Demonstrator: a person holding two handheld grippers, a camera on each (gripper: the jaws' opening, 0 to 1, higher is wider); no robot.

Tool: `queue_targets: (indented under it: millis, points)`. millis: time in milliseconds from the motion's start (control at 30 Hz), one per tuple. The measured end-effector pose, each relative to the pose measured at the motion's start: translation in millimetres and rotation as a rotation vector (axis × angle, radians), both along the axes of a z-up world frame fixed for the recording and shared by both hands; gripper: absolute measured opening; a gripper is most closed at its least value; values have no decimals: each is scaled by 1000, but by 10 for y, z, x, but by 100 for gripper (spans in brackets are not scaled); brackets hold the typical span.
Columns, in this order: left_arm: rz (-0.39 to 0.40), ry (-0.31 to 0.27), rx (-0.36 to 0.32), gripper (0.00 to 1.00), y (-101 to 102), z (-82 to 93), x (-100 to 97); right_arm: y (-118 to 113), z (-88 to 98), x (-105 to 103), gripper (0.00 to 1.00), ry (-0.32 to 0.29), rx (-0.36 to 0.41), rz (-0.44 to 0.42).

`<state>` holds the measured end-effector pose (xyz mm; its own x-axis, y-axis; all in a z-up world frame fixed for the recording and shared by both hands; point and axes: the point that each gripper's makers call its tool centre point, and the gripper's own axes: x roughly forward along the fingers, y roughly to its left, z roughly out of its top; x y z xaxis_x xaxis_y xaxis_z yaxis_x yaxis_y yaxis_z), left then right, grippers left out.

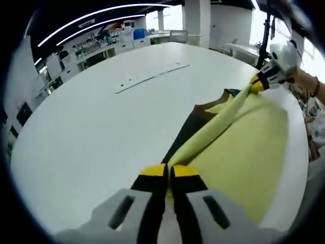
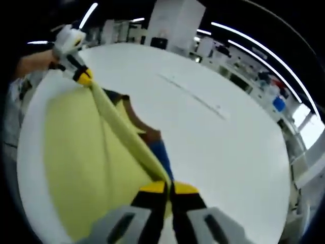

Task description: Fold the garment on the visible template until the final outline fits inside the template.

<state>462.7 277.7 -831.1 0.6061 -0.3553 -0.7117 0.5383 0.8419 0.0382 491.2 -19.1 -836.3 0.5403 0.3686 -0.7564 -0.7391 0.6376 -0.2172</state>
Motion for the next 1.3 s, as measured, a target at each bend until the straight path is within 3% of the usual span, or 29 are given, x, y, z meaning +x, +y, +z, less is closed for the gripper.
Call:
queue_targets:
  millis: [133, 400, 667, 967, 1067, 1300]
  points:
    - [-19, -27, 34, 2, 47, -6, 19, -38, -23, 24, 2, -2, 18, -19]
    - [-137, -74, 184, 4, 190, 5, -79, -171, 76, -11, 15, -9, 35, -20]
    - [-184, -93, 157, 11, 200, -53, -114, -143, 78, -1, 23, -59, -2, 73]
    - [-238, -138, 236, 12, 214, -71, -57, -124, -63, 92, 10, -56, -22, 88]
    - [-239, -144, 254, 8, 228, -76, -41, -122, -68, 90, 1, -61, -27, 89]
    - [-223, -170, 255, 0, 222, -27, -20, -119, -48, 94, 0, -63, -11, 79]
